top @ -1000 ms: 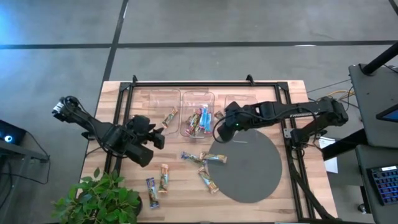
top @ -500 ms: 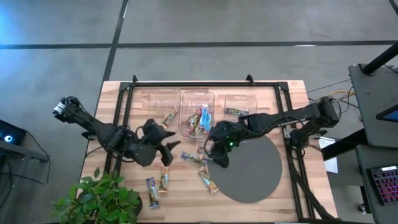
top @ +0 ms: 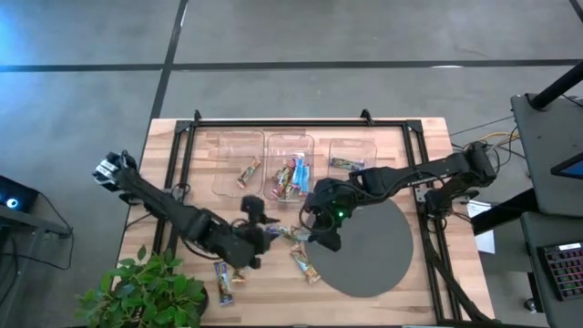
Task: Pick and place Granola Bars by type
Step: Put the yellow granola bar into the left transparent bin
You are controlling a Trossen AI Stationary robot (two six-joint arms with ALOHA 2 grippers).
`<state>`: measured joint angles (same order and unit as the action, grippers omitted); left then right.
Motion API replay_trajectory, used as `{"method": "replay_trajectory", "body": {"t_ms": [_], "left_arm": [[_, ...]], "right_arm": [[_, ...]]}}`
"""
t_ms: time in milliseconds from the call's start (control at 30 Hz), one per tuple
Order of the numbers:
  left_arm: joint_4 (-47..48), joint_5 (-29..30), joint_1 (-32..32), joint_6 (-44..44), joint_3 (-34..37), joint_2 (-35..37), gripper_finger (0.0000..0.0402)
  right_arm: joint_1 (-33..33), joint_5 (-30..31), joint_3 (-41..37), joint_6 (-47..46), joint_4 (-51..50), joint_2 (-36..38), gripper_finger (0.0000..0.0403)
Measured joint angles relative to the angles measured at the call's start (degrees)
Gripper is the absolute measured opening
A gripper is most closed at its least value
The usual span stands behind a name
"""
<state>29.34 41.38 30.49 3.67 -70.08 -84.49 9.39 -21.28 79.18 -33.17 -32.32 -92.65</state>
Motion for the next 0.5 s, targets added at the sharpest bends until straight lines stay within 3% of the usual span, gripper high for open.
{"method": "replay_trajectory", "body": {"t_ms": [200,500], "left_arm": [[-4.72,1.58,-1.66,8.96,-0.95,-0.92,0.0174],[-8.82,-6.25,-4.62,15.28,-0.92,-1.6,0.0174]], "right_arm": [[-0.02,-1.34,-0.02,-0.04,-0.13,-0.14,0.0068],[-0.38,-1.49,-0.06,-0.02,-0.17,-0.21,0.0068]]}}
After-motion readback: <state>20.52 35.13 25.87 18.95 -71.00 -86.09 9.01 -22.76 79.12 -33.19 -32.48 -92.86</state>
